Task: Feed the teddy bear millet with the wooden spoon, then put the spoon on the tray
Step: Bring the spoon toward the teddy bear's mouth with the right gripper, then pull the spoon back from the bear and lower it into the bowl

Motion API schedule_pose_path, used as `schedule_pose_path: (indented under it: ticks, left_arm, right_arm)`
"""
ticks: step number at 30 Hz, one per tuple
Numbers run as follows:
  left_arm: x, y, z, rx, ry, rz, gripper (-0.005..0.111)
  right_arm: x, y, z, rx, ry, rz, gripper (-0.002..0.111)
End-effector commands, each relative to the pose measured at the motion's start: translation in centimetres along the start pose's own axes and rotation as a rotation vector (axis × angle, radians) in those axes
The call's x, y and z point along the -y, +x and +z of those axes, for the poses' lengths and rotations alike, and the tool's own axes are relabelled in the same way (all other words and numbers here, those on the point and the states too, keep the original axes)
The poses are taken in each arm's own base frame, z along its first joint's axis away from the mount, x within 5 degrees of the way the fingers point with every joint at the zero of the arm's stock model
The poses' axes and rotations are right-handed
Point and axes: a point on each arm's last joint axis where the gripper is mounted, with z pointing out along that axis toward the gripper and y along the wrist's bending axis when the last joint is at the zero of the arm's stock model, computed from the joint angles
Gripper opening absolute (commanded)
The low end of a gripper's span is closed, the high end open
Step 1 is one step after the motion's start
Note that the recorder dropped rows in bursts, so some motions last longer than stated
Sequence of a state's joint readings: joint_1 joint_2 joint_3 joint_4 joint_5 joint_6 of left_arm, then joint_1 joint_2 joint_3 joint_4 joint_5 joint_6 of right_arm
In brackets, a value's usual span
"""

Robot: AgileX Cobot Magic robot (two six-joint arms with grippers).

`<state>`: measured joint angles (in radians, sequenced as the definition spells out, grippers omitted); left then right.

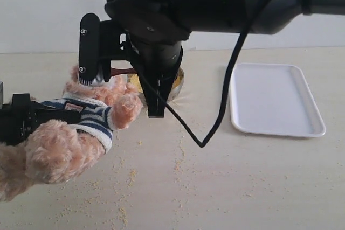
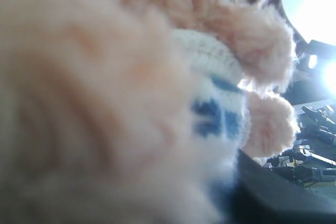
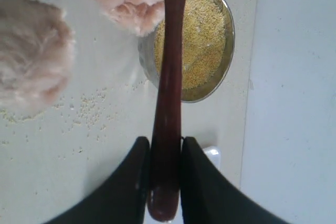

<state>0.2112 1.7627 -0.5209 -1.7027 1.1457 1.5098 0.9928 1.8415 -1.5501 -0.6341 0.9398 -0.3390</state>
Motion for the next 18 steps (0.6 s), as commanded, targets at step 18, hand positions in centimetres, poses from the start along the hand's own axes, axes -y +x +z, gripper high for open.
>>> schedule_pose_path:
  ticks: [18]
  left_arm:
    - [0.6,-0.1,0.0,0.001,0.059,0.001,0.005]
  right_arm:
    - [-1.8,-0.6,-0.9,-0.063,0.197,-0.15,0.0]
